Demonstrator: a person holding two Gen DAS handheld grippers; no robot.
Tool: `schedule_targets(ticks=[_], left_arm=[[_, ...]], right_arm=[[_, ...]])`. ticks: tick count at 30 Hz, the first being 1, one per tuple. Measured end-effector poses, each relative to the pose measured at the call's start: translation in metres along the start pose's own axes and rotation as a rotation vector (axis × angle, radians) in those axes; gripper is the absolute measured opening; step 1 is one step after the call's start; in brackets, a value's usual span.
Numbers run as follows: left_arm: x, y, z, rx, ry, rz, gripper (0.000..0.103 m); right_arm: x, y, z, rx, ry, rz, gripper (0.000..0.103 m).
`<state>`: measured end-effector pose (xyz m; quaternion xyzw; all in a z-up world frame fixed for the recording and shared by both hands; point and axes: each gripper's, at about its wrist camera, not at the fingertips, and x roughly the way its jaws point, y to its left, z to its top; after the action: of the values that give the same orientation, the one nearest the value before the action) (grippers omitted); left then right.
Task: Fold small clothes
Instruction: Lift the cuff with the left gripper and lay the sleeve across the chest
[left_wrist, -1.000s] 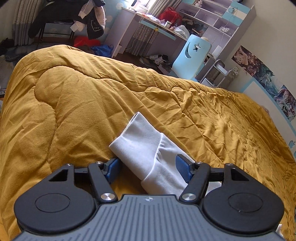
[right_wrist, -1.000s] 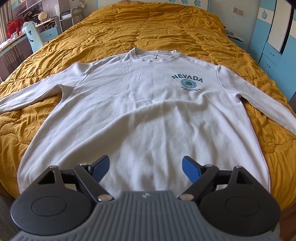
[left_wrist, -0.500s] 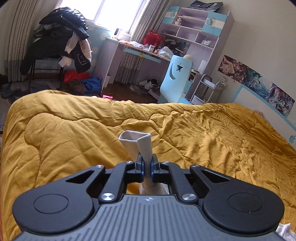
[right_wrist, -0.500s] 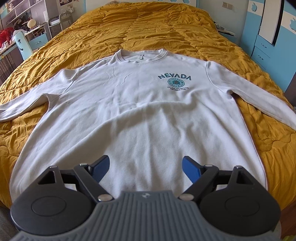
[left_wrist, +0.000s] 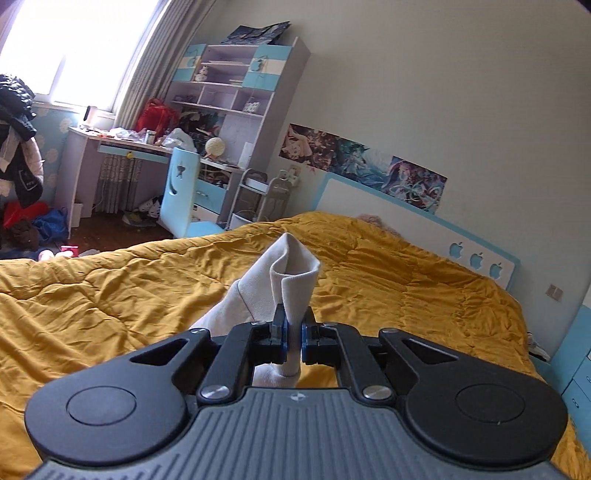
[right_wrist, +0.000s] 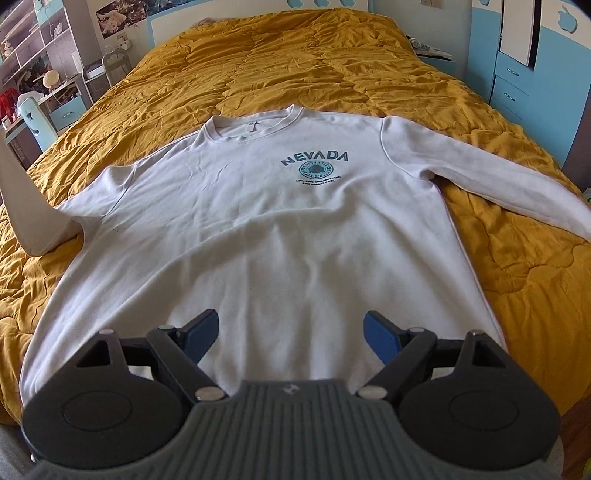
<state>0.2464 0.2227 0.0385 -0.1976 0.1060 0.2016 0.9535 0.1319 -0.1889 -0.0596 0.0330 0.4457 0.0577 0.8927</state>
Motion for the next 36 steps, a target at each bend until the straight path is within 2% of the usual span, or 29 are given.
schedule_targets(ticks=[7,10,15,19,27,30,33,36], left_arm=[[0.007,-0.129,-0.059,0.078,0.076,-0.218,0.006],[0.009,-0.169,-0.086,0.118,0.115,-0.294,0.006],[0.005,-0.242,-0.149,0.269,0.153,-0.394,0.006],[-0.003,-0.276,-0.179,0.308,0.185,-0.445,0.006],[-0.014,-0.311,-0.229,0.411,0.268,-0.518,0.008],[-0.019,-0.318,-0.243,0.439,0.306,-0.565,0.016],[-0.026,-0.326,-0.257,0.497,0.36,-0.628,0.039],[-0.038,-0.325,-0.266,0.55,0.368,-0.642,0.048]], right_arm=[[-0.008,-0.042,0.0,0.042,-0.035,-0.055,0.082],[-0.009,-0.065,-0.003,0.089,-0.036,-0.065,0.082],[-0.012,-0.094,-0.008,0.159,-0.035,-0.086,0.082],[-0.013,-0.111,-0.015,0.187,-0.031,-0.113,0.082],[-0.011,-0.131,-0.027,0.233,-0.007,-0.14,0.082],[-0.011,-0.133,-0.028,0.245,-0.005,-0.146,0.082],[-0.011,-0.133,-0.028,0.248,-0.005,-0.142,0.082],[-0.011,-0.13,-0.029,0.244,-0.002,-0.142,0.082]])
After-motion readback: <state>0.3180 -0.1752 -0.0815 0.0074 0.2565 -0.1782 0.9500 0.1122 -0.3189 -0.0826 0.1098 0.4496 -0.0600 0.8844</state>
